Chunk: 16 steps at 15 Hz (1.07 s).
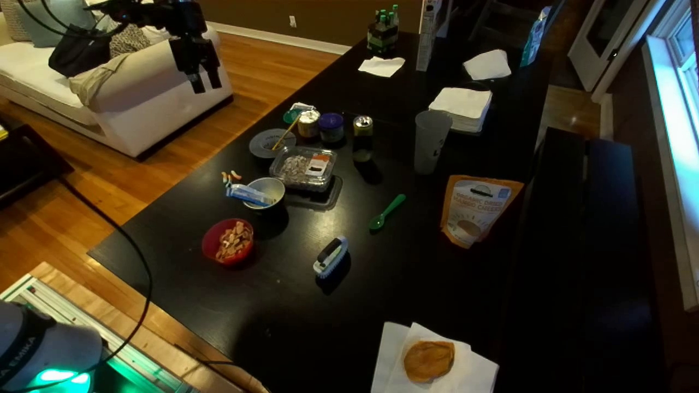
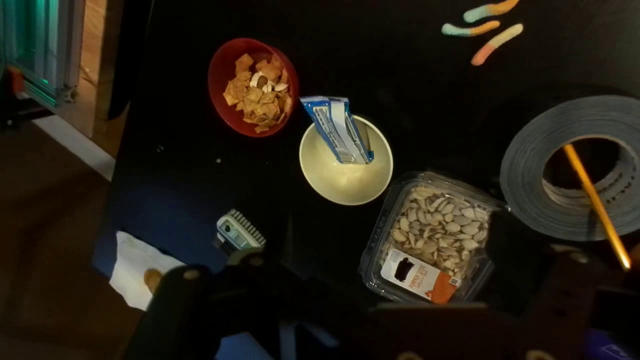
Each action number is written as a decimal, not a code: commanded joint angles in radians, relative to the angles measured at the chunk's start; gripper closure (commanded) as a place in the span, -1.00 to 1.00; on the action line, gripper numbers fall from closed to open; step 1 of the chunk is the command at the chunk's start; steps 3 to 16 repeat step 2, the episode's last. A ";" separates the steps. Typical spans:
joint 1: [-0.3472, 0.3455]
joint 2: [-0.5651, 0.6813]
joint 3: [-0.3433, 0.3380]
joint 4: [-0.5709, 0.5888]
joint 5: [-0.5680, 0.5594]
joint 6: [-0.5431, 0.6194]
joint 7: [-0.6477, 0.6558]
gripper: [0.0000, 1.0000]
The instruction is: Put the chocolate bar inside the bowl
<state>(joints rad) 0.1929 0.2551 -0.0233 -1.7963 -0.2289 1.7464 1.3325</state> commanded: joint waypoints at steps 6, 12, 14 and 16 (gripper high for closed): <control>-0.020 -0.027 0.021 -0.026 -0.006 0.010 -0.018 -1.00; -0.020 -0.027 0.021 -0.026 -0.006 0.010 -0.018 -1.00; -0.020 -0.027 0.021 -0.026 -0.006 0.010 -0.018 -1.00; -0.020 -0.027 0.021 -0.026 -0.006 0.010 -0.018 -1.00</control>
